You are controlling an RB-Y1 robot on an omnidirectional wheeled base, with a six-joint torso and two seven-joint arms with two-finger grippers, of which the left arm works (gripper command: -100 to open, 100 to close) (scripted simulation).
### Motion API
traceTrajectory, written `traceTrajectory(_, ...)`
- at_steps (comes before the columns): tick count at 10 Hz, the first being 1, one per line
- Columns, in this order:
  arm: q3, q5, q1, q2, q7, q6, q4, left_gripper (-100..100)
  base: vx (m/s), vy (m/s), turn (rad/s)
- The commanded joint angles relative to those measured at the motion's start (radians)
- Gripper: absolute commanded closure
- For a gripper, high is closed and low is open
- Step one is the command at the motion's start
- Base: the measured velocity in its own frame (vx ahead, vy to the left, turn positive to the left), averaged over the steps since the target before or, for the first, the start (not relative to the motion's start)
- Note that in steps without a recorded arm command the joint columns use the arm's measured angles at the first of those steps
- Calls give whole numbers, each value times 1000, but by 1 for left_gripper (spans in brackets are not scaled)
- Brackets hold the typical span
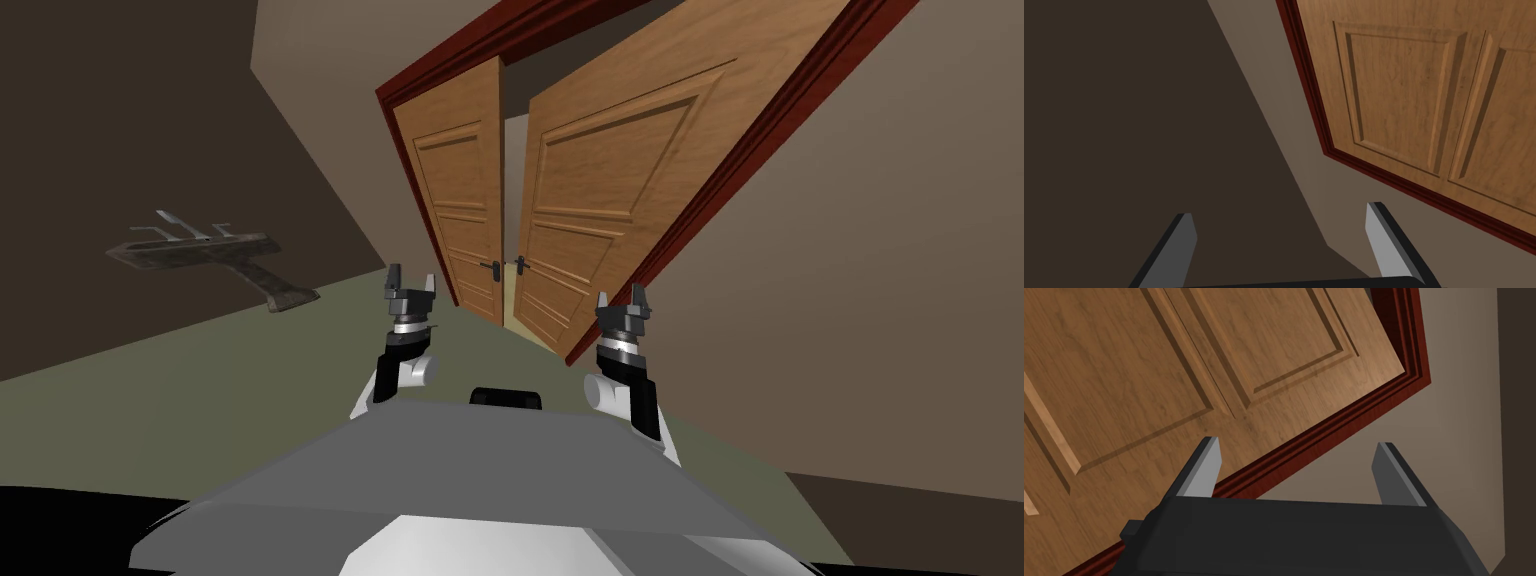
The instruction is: Push the door open
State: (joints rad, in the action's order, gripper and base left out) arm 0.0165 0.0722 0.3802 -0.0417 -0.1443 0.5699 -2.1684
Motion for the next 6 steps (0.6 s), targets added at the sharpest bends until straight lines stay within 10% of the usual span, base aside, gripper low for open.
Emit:
traceTrajectory(1, -6, -1, -28, -3, 6, -3, 50, -100, 72, 90, -42)
traceTrajectory(6, -19, -4, -110, -11, 20, -17, 190, -100, 67, 69, -33)
